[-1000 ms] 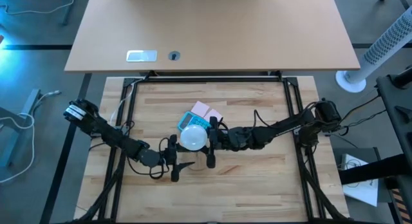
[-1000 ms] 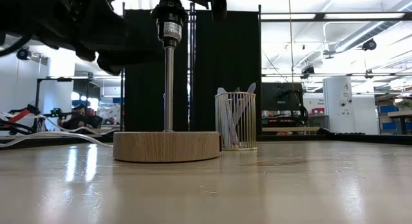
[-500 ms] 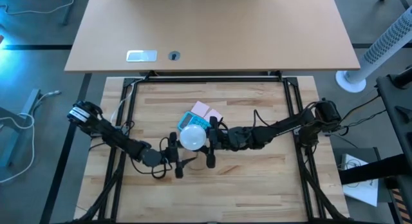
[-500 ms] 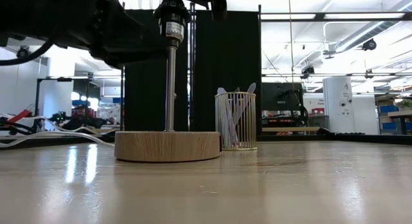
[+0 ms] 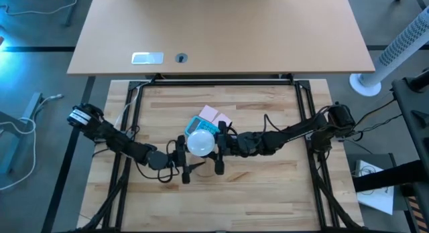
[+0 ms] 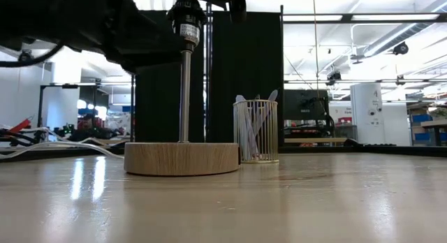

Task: Screw lightbulb
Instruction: Insert the lightbulb into the black table lamp

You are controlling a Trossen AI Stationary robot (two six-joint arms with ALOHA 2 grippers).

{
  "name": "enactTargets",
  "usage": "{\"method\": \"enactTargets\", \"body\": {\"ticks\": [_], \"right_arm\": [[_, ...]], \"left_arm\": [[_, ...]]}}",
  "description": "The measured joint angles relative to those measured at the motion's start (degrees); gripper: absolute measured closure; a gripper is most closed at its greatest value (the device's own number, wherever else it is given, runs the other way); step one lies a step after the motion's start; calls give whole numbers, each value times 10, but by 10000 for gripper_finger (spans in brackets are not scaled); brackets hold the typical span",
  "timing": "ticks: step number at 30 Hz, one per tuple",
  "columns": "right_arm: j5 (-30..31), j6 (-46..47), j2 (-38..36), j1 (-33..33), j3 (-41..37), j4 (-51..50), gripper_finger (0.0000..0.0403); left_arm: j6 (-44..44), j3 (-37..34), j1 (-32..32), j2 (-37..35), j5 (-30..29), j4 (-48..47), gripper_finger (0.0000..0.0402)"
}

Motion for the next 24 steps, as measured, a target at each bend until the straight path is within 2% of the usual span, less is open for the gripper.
{"method": "enactTargets", "body": {"ticks": [8, 13, 21, 24], "right_arm": [[-2, -1, 0, 1, 0, 0, 244], [-1, 0, 0, 0, 0, 0, 246], [17, 8, 0, 1, -1, 1, 244], [28, 7, 0, 1, -1, 1, 246]], "left_arm": [[33, 0, 30, -2, 60, 47, 180], [29, 2, 36, -2, 66, 45, 182], [20, 3, 36, -4, 65, 51, 243], [14, 3, 36, -4, 56, 51, 247]]}}
